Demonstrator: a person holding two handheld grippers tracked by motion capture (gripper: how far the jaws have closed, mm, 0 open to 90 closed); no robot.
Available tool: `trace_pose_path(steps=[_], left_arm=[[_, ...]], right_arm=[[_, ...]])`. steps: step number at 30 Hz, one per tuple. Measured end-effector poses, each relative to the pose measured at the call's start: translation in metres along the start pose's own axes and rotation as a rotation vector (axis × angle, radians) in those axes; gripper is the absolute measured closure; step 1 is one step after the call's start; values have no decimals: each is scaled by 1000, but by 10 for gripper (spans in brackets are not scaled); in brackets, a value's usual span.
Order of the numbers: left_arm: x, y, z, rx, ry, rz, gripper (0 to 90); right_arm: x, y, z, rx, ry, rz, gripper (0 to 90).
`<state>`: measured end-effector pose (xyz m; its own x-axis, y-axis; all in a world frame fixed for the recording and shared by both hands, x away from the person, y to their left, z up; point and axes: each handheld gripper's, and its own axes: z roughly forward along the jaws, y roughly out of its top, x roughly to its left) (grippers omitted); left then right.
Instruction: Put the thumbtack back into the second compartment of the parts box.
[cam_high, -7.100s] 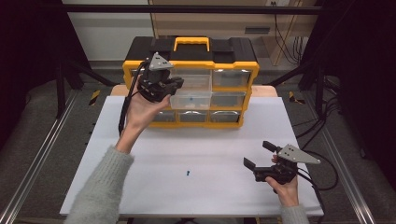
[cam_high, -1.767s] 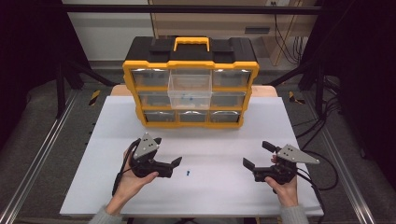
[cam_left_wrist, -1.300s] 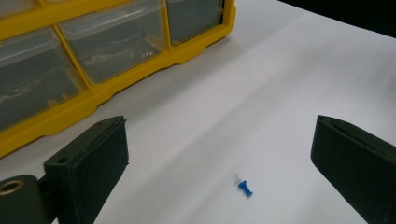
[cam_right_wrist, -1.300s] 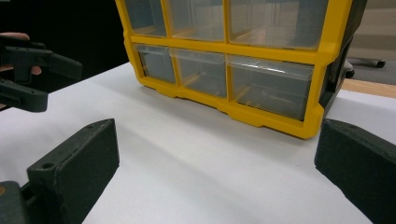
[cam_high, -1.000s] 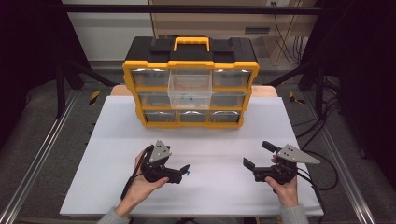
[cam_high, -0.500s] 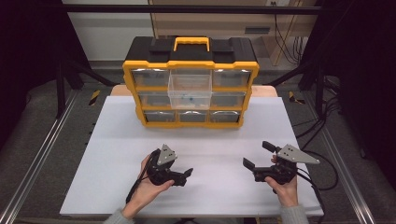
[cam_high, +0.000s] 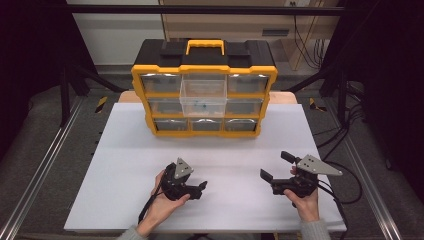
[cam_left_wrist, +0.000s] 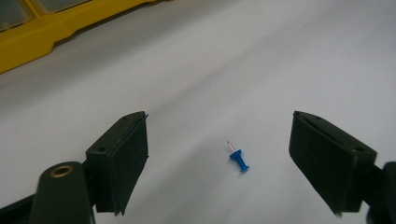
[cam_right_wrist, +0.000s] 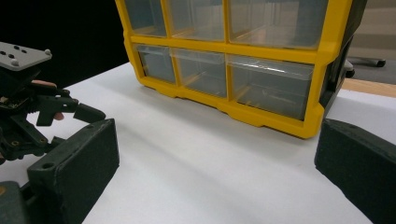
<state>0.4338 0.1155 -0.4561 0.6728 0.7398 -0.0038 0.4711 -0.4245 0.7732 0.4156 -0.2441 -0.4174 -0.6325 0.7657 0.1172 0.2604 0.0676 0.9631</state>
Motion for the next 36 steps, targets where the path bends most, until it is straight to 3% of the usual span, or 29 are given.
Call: trace_pose_path(steps=[36], left_arm=[[-15, -9, 17, 88, 31, -1, 590]], right_arm=[[0, 0, 0, -1, 2, 4, 5]])
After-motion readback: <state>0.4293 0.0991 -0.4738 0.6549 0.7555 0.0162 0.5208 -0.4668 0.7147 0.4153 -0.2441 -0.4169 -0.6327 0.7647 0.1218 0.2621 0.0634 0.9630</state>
